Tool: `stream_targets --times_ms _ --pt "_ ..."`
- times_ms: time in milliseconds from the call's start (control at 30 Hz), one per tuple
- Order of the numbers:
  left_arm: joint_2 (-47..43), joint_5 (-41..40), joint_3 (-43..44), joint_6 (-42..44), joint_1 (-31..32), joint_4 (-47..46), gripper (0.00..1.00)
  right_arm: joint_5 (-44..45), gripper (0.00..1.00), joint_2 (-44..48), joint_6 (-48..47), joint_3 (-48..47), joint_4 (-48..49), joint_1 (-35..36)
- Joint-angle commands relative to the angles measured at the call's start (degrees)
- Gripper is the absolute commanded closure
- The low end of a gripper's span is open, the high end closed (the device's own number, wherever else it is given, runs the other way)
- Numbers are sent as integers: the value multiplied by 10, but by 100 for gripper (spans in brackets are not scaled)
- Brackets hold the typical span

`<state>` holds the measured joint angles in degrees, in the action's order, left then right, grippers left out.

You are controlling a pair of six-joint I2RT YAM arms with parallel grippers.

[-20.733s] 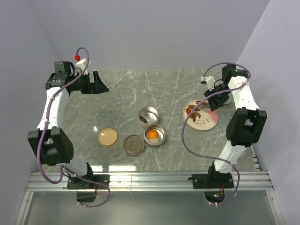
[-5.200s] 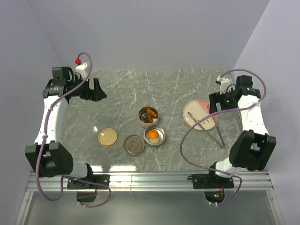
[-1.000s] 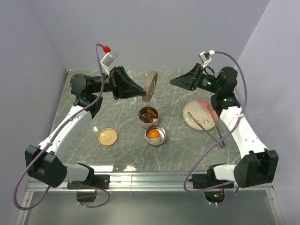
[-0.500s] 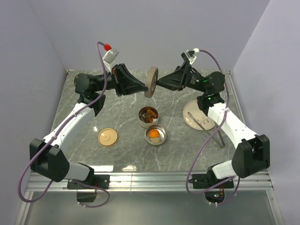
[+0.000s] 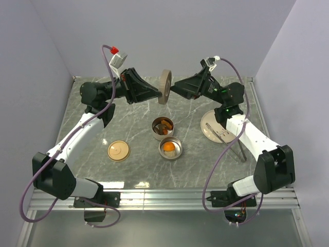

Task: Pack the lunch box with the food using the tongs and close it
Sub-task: Pass the lid of the lunch box from the left arm to the right

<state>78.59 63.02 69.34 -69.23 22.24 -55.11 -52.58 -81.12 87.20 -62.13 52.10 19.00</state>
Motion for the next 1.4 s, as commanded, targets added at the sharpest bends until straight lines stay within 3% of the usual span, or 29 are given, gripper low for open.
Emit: stream_targets --times_ms 0,133,533,800,933,1367 --pt "-11 -22 4 -1 1 -40 100 19 23 -12 2 -20 24 14" --pt "-12 -27 1 9 1 -34 100 12 23 -13 -35 -40 -37 28" --pt "-32 -23 -11 71 7 20 100 4 23 -21 -4 -57 2 34" --pt "-35 -41 -9 97 -1 51 100 -2 22 -3 -60 -41 -73 -19" --pt "-31 -57 -22 65 -17 18 100 -24 22 -3 -149 -104 -152 -32" --pt "-7 -72 -27 28 -22 -20 100 -2 22 -21 -154 -117 -183 -8"
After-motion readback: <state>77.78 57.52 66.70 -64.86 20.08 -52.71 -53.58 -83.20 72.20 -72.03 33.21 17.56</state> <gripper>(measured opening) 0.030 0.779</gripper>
